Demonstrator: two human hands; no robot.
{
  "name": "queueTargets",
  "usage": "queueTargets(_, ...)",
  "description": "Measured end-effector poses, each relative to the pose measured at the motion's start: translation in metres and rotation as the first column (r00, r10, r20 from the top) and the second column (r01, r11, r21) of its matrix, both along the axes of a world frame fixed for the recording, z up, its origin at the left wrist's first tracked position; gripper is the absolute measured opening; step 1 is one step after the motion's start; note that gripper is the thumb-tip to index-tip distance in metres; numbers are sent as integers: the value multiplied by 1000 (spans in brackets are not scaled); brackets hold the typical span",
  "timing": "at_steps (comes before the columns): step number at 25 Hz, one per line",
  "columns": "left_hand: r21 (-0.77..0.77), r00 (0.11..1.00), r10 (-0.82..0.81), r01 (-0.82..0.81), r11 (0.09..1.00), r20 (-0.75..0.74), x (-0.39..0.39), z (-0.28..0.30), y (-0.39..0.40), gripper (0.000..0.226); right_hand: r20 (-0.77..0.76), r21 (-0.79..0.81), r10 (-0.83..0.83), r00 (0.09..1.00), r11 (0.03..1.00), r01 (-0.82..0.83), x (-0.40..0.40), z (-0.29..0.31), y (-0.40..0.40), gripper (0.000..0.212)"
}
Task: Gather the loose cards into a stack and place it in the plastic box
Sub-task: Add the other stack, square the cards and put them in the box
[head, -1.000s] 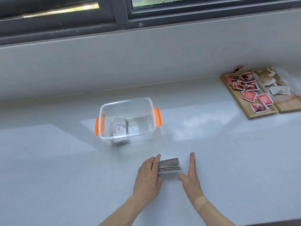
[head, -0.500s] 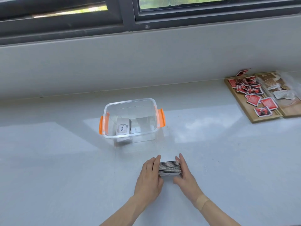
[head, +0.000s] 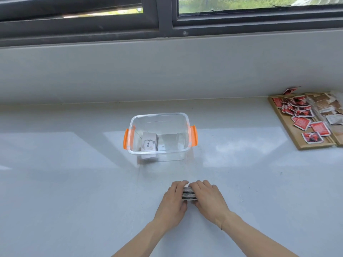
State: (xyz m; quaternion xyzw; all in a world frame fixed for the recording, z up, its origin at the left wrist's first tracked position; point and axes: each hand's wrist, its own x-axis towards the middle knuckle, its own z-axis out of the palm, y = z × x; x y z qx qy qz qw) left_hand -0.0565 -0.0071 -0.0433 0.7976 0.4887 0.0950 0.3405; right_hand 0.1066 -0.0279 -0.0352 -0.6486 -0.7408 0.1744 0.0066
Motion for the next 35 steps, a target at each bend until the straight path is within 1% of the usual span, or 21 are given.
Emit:
queueTargets(2, -174, 968, 198, -171, 970, 153, -1, 8, 3, 53, -120, 12, -83, 989, 996, 85, 3, 1, -3, 30)
queueTargets(3, -246, 930, 293, -238, 940, 221, 0, 13, 5, 48, -247, -16, -175, 953, 984, 177, 3, 2, -5, 29)
queueTargets(4, -299, 887, 366, -281, 912, 282, 1, 19, 8, 45, -401, -91, -292, 868, 956, 279, 2, 5, -5, 28)
queueTargets(5, -321, 854, 401, -297, 899, 333, 3, 24, 11, 46, -532, -194, -402, 746, 915, 354, 2, 9, -6, 28)
queueTargets(6, -305, 843, 389, -285, 909, 372, 5, 30, 13, 47, -615, -279, -483, 623, 872, 401, 0, 12, -7, 29)
queueTargets(7, -250, 856, 329, -244, 937, 398, 7, 36, 15, 48, -650, -314, -523, 552, 846, 432, -2, 14, -7, 29)
queueTargets(8, -173, 885, 236, -180, 968, 402, 10, 43, 16, 49, -643, -322, -540, 543, 834, 448, -4, 15, -6, 28)
queueTargets(10, -12, 942, 49, -47, 999, 333, 14, 52, 15, 53, -580, -262, -532, 617, 839, 477, -9, 17, -3, 23)
queueTargets(11, 58, 957, -5, -12, 998, 290, 16, 54, 14, 57, -569, -231, -529, 630, 838, 495, -12, 19, -2, 21)
queueTargets(14, 280, 973, -80, 17, 960, 216, 20, 58, 13, 61, -581, -131, -536, 612, 804, 580, -15, 21, 6, 20)
queueTargets(16, 369, 984, -127, 72, 927, 128, 20, 53, 9, 61, -582, -129, -554, 596, 786, 605, -17, 19, 4, 20)
queueTargets(17, 367, 988, -145, 113, 923, 58, 20, 49, 6, 64, -575, -160, -573, 584, 778, 607, -17, 16, 2, 19)
queueTargets(19, 308, 986, -154, 167, 936, -66, 16, 42, 2, 75, -539, -231, -606, 584, 774, 590, -18, 9, -3, 23)
queueTargets(21, 289, 976, -162, 198, 937, -146, 11, 36, 4, 85, -523, -247, -609, 596, 778, 578, -20, 5, -4, 30)
queueTargets(23, 288, 966, -174, 225, 931, -191, 11, 36, 6, 87, -551, -248, -605, 575, 777, 579, -21, 8, -3, 33)
queueTargets(25, 285, 967, -164, 216, 934, -193, 12, 37, 8, 87, -581, -252, -594, 556, 781, 571, -21, 9, -1, 34)
queueTargets(27, 301, 977, -149, 190, 935, -156, 13, 40, 9, 90, -582, -253, -589, 561, 787, 563, -20, 9, 0, 34)
queueTargets(30, 366, 988, -141, 111, 924, 56, 9, 44, 7, 94, -574, -240, -580, 578, 794, 558, -18, 10, 0, 36)
queueTargets(32, 413, 981, -141, 75, 908, 132, 5, 44, 3, 96, -582, -243, -578, 572, 795, 556, -17, 8, 0, 37)
queueTargets(33, 409, 980, -167, 110, 906, 106, 3, 42, 1, 96, -583, -245, -579, 570, 794, 556, -18, 8, 0, 36)
queueTargets(35, 378, 967, -248, 253, 891, -62, 3, 40, -3, 93, -579, -250, -580, 573, 795, 553, -17, 8, -1, 32)
